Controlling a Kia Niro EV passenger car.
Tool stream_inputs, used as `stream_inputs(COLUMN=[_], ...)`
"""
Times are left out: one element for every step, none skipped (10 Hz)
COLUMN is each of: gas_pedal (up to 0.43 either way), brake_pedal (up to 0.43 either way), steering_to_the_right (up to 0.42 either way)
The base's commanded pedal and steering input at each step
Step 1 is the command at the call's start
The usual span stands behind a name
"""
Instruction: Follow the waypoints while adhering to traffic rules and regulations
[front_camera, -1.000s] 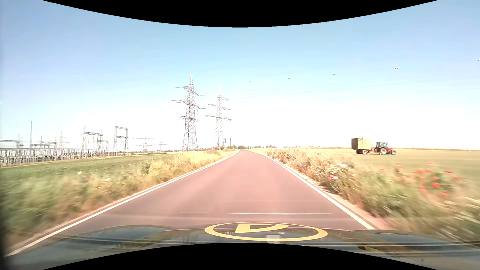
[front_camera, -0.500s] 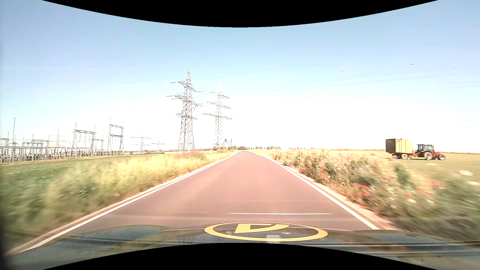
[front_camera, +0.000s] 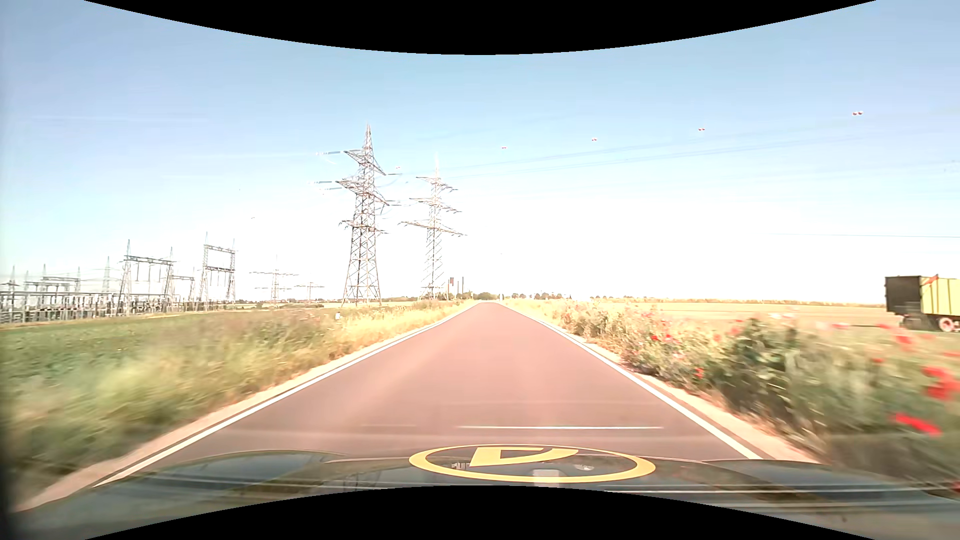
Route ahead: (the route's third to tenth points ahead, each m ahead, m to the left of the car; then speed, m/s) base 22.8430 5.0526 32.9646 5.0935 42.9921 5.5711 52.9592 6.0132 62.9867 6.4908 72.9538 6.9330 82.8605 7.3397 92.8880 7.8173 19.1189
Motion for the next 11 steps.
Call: stream_inputs(gas_pedal=[0.268, 0.268, 0.268, 0.268, 0.268, 0.268, 0.268, 0.268, 0.268, 0.268, 0.268], brake_pedal=[0.000, 0.000, 0.000, 0.000, 0.000, 0.000, 0.000, 0.000, 0.000, 0.000, 0.000], steering_to_the_right=[0.000, 0.000, -0.002, -0.005, -0.008, -0.009, -0.009, -0.009, -0.009, -0.009, -0.009])
